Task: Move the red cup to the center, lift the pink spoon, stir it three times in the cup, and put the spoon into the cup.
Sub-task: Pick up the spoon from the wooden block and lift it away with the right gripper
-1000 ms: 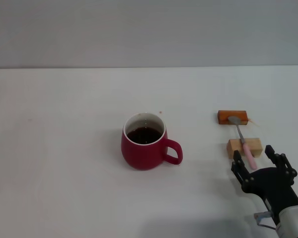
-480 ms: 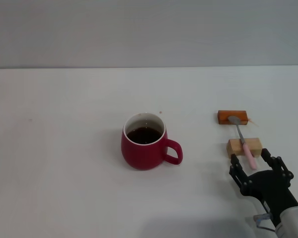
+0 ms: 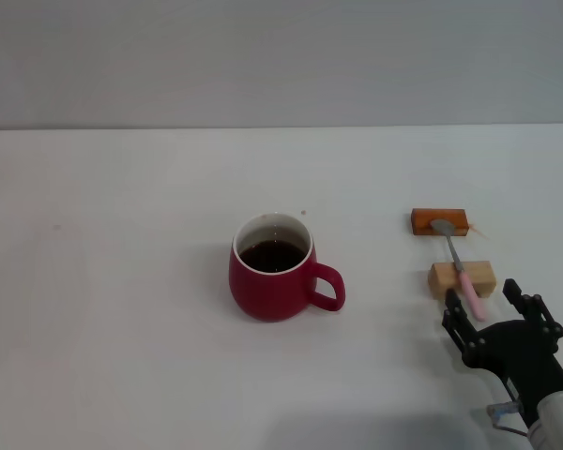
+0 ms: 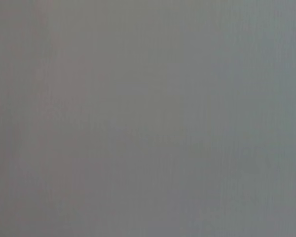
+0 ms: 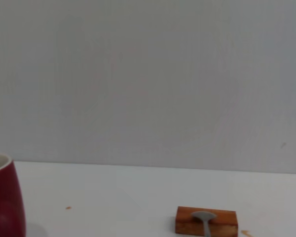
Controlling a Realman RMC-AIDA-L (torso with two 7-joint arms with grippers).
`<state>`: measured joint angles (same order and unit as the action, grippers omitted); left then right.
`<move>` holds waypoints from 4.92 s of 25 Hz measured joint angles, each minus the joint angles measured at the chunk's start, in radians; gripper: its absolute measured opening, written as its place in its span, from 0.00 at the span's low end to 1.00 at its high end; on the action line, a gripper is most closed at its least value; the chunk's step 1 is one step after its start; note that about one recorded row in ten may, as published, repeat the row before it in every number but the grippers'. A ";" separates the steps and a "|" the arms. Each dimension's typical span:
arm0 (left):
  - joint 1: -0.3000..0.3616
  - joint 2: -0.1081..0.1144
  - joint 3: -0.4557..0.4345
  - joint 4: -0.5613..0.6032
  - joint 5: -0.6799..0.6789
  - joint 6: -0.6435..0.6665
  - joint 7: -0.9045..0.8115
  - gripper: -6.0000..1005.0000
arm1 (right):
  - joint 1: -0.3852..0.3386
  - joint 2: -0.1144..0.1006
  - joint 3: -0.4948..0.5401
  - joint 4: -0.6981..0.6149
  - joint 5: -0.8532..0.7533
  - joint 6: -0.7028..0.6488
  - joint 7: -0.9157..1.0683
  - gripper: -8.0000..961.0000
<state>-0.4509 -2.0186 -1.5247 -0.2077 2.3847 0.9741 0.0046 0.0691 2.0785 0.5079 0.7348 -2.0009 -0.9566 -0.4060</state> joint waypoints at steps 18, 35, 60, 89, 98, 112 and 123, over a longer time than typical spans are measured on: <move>0.000 0.000 0.000 -0.006 0.001 0.002 0.000 0.82 | 0.028 0.001 -0.009 -0.035 0.001 0.006 0.052 0.76; 0.003 0.000 -0.010 0.001 -0.003 0.025 0.000 0.82 | 0.052 0.003 -0.019 -0.041 0.001 0.030 0.058 0.63; 0.005 0.003 -0.012 0.001 -0.006 0.025 0.000 0.82 | 0.070 0.005 -0.023 -0.052 0.051 0.030 0.063 0.42; 0.005 0.002 -0.012 -0.006 -0.005 0.026 0.000 0.82 | 0.062 0.003 -0.023 -0.054 0.053 0.021 0.062 0.22; 0.004 0.002 -0.012 -0.005 -0.003 0.026 0.000 0.82 | 0.066 0.003 -0.023 -0.055 0.053 0.027 0.056 0.18; 0.001 0.001 -0.012 0.000 -0.003 0.026 0.000 0.82 | 0.077 0.002 -0.023 -0.066 0.047 0.021 0.041 0.17; 0.000 0.000 -0.012 0.001 -0.006 0.023 0.000 0.82 | 0.092 0.003 -0.016 -0.081 0.045 0.020 0.021 0.17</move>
<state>-0.4511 -2.0187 -1.5369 -0.2070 2.3791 0.9970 0.0045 0.1608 2.0817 0.4922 0.6535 -1.9560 -0.9366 -0.3845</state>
